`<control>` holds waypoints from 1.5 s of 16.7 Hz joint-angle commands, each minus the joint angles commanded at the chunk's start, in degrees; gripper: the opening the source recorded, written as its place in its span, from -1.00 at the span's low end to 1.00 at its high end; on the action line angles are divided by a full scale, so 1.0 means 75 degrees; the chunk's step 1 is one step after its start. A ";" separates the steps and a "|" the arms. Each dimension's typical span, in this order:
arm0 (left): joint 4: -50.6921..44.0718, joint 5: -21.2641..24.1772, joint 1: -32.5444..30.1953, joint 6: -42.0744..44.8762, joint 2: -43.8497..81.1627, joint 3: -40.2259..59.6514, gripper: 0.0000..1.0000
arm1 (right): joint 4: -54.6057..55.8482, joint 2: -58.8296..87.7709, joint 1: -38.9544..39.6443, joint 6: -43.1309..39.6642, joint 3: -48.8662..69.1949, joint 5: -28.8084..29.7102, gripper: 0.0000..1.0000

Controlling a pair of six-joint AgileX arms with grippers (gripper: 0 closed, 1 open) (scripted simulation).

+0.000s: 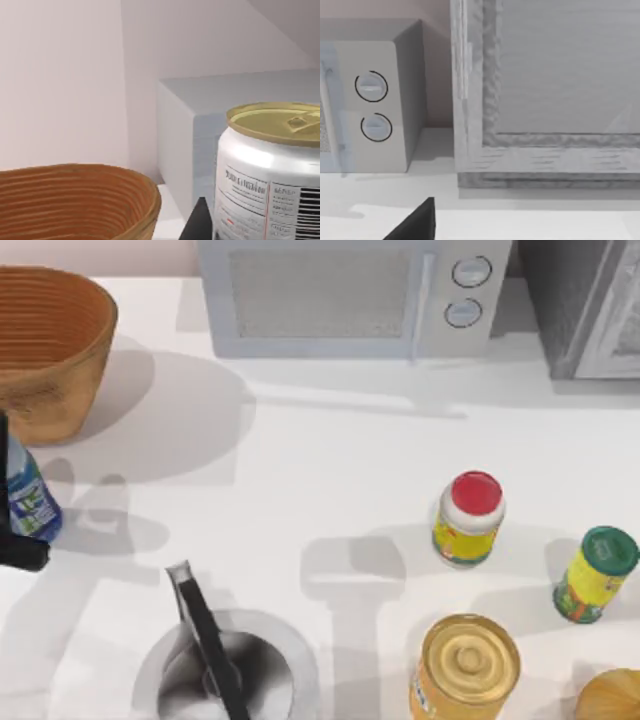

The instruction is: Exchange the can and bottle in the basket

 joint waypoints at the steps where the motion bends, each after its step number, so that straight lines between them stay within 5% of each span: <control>1: 0.0374 0.0351 -0.0106 0.0000 0.0717 0.0322 -1.00 | 0.0000 0.0000 0.0000 0.0000 0.0000 0.0000 1.00; 16: 0.6623 0.6383 -0.1843 -0.0162 1.3546 0.5729 -1.00 | 0.0000 0.0000 0.0000 0.0000 0.0000 0.0000 1.00; 21: 0.8105 0.7582 -0.2271 0.0021 1.5951 0.6990 -1.00 | 0.0000 0.0000 0.0000 0.0000 0.0000 0.0000 1.00; 25: 0.8511 0.7875 -0.2449 0.0105 1.6523 0.7297 -1.00 | 0.0000 0.0000 0.0000 0.0000 0.0000 0.0000 1.00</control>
